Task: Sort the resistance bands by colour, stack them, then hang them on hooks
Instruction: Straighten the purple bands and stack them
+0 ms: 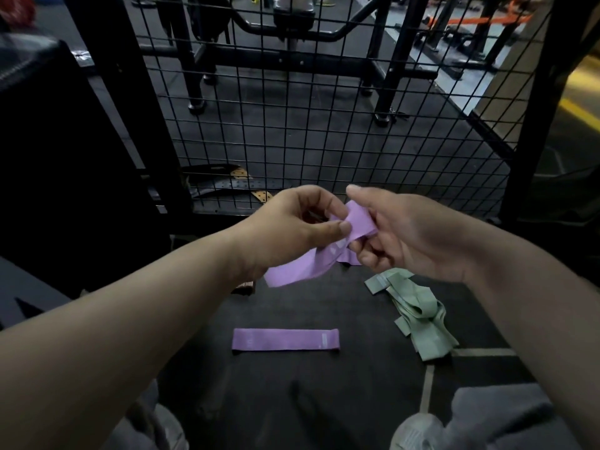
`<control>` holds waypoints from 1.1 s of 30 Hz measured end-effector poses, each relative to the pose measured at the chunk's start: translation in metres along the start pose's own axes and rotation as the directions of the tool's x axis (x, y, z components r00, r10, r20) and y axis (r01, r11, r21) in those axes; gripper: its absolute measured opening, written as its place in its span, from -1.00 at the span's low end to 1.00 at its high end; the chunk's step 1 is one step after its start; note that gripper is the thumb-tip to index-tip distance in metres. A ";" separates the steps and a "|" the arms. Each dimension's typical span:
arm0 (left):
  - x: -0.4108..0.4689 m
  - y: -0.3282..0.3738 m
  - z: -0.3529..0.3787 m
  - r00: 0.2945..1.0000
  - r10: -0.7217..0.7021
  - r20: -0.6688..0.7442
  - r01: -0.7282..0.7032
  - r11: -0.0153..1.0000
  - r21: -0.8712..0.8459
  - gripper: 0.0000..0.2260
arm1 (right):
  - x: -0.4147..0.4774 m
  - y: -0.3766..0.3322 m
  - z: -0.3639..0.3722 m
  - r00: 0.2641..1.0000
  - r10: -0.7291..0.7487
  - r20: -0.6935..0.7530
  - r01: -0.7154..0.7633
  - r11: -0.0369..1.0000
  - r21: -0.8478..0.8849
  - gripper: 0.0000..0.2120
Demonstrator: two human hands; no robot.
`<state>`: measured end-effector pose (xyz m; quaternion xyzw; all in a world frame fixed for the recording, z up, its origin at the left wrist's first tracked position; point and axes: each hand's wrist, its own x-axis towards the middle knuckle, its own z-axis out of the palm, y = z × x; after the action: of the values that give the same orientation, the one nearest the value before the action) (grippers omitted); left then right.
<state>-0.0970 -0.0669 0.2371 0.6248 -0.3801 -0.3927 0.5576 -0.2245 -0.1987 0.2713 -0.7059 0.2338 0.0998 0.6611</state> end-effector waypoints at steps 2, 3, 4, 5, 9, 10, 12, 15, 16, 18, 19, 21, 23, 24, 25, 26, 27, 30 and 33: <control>0.001 0.001 -0.001 1.000 0.007 -0.026 -0.008 1.000 -0.017 -0.89 | -0.001 0.001 0.000 0.998 -0.043 -0.044 0.041 0.998 -0.038 -0.64; 0.002 0.001 -0.002 0.999 0.009 -0.041 -0.011 0.999 -0.035 -0.88 | -0.002 0.002 -0.001 0.994 -0.071 -0.087 0.064 0.994 -0.085 -0.71; 0.003 0.000 -0.003 0.998 0.005 -0.064 -0.009 0.998 -0.055 -0.86 | -0.002 0.002 -0.001 0.984 -0.106 -0.140 0.087 0.987 -0.138 -0.78; 0.004 0.000 -0.004 0.996 -0.002 -0.087 -0.004 0.997 -0.073 -0.83 | -0.001 0.003 -0.002 0.968 -0.146 -0.203 0.110 0.977 -0.180 -0.84; 0.007 -0.002 -0.007 0.992 -0.020 -0.121 0.005 0.992 -0.122 -0.75 | 0.004 0.004 -0.004 0.872 -0.283 -0.400 0.192 0.948 -0.253 -0.89; 0.008 -0.002 -0.008 0.994 -0.012 -0.113 -0.003 0.991 -0.132 -0.75 | 0.004 0.004 -0.004 0.852 -0.317 -0.417 0.205 0.934 -0.293 -0.88; 0.007 -0.002 -0.008 0.996 -0.003 -0.090 -0.010 0.990 -0.144 -0.73 | 0.003 0.002 -0.003 0.831 -0.360 -0.425 0.239 0.920 -0.310 -0.86; 0.007 -0.002 -0.006 0.997 -0.007 -0.076 -0.006 0.985 -0.174 -0.71 | 0.002 -0.001 -0.002 0.858 -0.333 -0.392 0.266 0.940 -0.216 -0.83; 0.008 -0.002 -0.006 0.997 -0.012 -0.079 -0.003 0.981 -0.192 -0.71 | 0.002 -0.001 -0.002 0.867 -0.325 -0.378 0.264 0.942 -0.206 -0.82; 0.010 -0.002 -0.006 0.996 -0.015 -0.090 -0.004 0.980 -0.201 -0.76 | 0.003 0.000 -0.004 0.870 -0.322 -0.373 0.266 0.944 -0.195 -0.82; 0.011 -0.003 -0.007 0.995 -0.009 -0.100 -0.010 0.982 -0.190 -0.82 | 0.003 0.001 -0.005 0.865 -0.326 -0.381 0.266 0.943 -0.200 -0.82; 0.011 -0.003 -0.007 0.993 0.011 -0.120 -0.032 0.985 -0.172 -0.95 | 0.003 0.001 -0.005 0.853 -0.340 -0.396 0.274 0.937 -0.216 -0.86; 0.011 -0.004 -0.007 0.991 0.032 -0.130 -0.054 0.985 -0.167 -0.95 | 0.002 0.001 -0.005 0.842 -0.366 -0.396 0.299 0.928 -0.222 -0.85; 0.011 -0.004 -0.006 0.991 0.041 -0.128 -0.062 0.985 -0.163 -0.96 | 0.001 0.001 -0.004 0.832 -0.390 -0.395 0.319 0.918 -0.236 -0.81; 0.011 -0.005 -0.006 0.991 0.048 -0.123 -0.067 0.985 -0.156 -0.96 | 0.000 0.001 -0.003 0.815 -0.425 -0.394 0.340 0.901 -0.268 -0.79; 0.010 -0.005 -0.005 0.992 0.054 -0.115 -0.071 0.986 -0.150 -0.96 | 0.000 0.001 -0.001 0.795 -0.462 -0.393 0.362 0.881 -0.305 -0.80; 0.010 -0.005 -0.005 0.993 0.057 -0.106 -0.072 0.987 -0.145 -0.94 | 0.000 0.000 0.000 0.776 -0.494 -0.393 0.378 0.862 -0.337 -0.82; 0.008 -0.005 -0.005 0.996 0.040 -0.074 -0.050 0.988 -0.147 -0.85 | 0.000 0.001 0.000 0.744 -0.533 -0.403 0.408 0.840 -0.356 -0.89; 0.007 -0.006 -0.005 0.999 0.001 -0.043 -0.007 0.990 -0.141 -0.79 | 0.000 0.000 -0.002 0.752 -0.538 -0.380 0.426 0.837 -0.343 -0.89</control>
<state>-0.0897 -0.0709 0.2310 0.5913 -0.3407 -0.4040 0.6092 -0.2252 -0.2009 0.2713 -0.8181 0.1793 -0.2192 0.5005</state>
